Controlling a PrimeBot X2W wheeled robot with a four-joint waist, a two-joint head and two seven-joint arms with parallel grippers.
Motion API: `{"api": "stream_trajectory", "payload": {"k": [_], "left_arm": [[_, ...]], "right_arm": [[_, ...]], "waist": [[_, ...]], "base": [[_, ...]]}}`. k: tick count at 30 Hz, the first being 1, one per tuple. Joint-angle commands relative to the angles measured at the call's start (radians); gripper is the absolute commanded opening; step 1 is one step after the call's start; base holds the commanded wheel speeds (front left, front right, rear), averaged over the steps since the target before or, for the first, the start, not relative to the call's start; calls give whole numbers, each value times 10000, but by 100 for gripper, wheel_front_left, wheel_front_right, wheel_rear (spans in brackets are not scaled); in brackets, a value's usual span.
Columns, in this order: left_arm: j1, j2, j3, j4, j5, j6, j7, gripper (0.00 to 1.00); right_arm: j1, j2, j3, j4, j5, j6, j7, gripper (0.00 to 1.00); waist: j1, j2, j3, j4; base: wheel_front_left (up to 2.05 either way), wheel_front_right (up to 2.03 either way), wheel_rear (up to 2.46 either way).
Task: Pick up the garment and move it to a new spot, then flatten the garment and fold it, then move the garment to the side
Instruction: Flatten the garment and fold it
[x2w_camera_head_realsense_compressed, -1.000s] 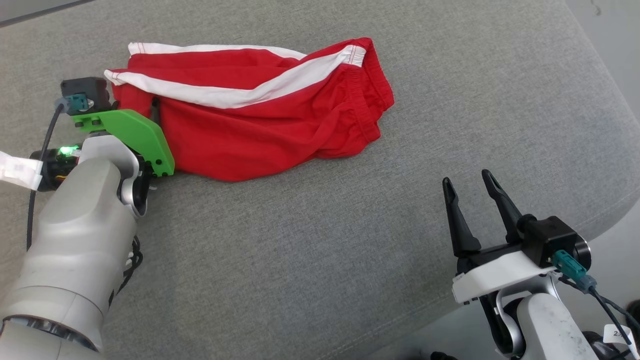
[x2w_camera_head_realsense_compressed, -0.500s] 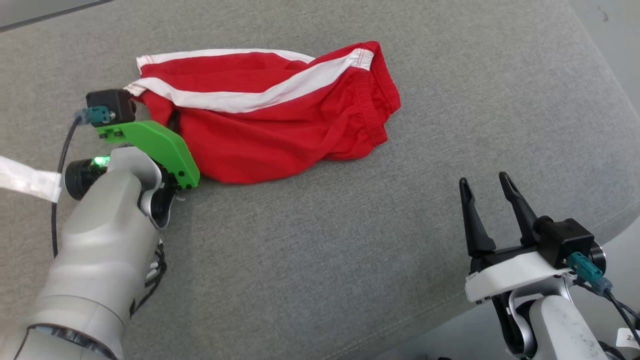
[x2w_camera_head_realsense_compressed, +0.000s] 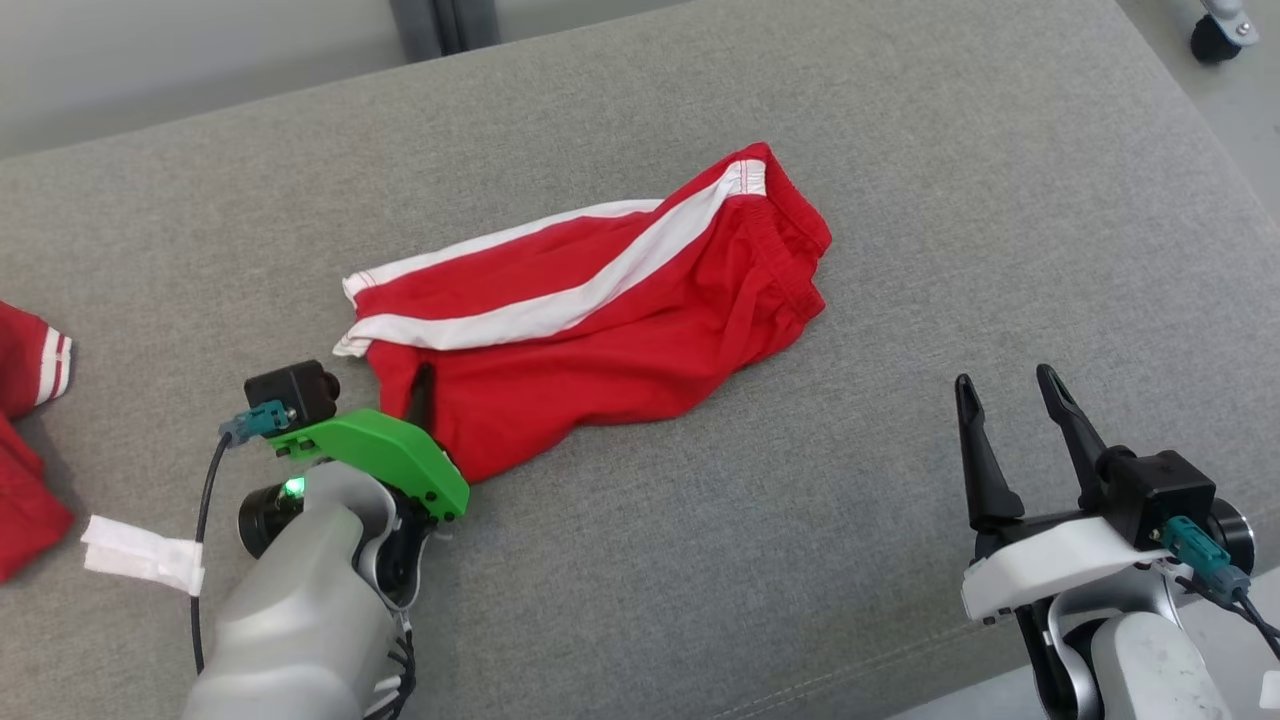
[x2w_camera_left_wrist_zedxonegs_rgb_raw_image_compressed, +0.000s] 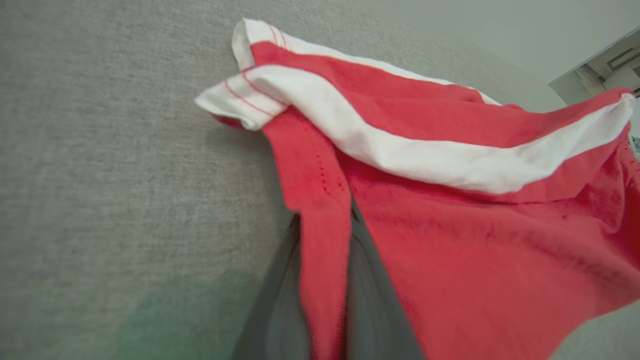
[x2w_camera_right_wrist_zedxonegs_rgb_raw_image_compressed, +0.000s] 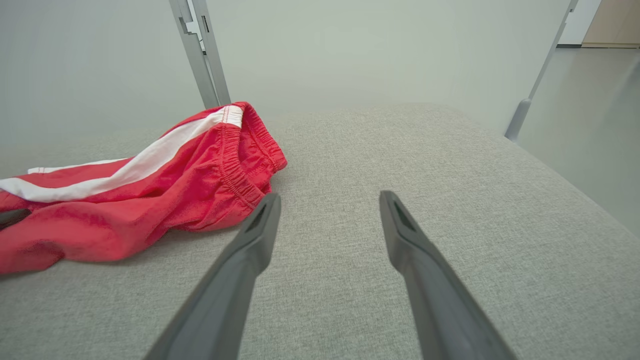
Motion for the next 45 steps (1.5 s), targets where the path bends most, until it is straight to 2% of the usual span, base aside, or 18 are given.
{"api": "stream_trajectory", "payload": {"k": [1,2,5,8,13,18,24,33,40,45], "left_arm": [[430,38,0,-9,44,80,-59,71],[535,58,54,-109,42,115,-143,100],[627,291,171,-646,336,169,-318,100],[1095,679,1049,-1975,992,524,-351,100],[2618,906,2627,-4762,2713,884,-338,100],[4319,800,3799,-7268,4487,676,-342,100],[5784,545,4775,-9116,5981,246,-341,100],[7112,95,5681,-9520,6701,133,-341,100],[7185,-117,5920,-9010,6764,-9,-339,100],[6902,-170,5968,-8792,6849,-99,-341,100]], "right_arm": [[183,-18,-51,-99,-110,-2,78,100],[223,-20,-81,-152,-125,-2,149,100],[290,-18,-141,-251,-183,-2,273,100],[304,-16,-165,-355,-279,-2,373,100],[360,-19,-390,-566,-480,-2,597,100],[475,-18,-701,-741,-575,-2,753,100],[746,-18,-692,-739,-801,-2,907,100],[901,-27,-254,-289,-876,-4,1158,100],[838,-28,-495,14,-589,-4,1163,100],[161,-26,-631,309,-148,-4,1713,100]], "waist": [[0,0,-431,331],[0,0,-495,350],[0,0,-647,397],[0,0,-840,491],[0,0,-1211,841],[0,0,-1532,1315],[0,0,-1896,1846],[0,0,-2223,2391],[0,0,-2220,2575],[0,0,-2044,2528]], "base": [[0,0,0],[0,0,0],[0,0,0],[0,0,0],[0,0,0],[0,0,0],[0,0,0],[0,0,0],[0,0,0],[0,0,0]]}}
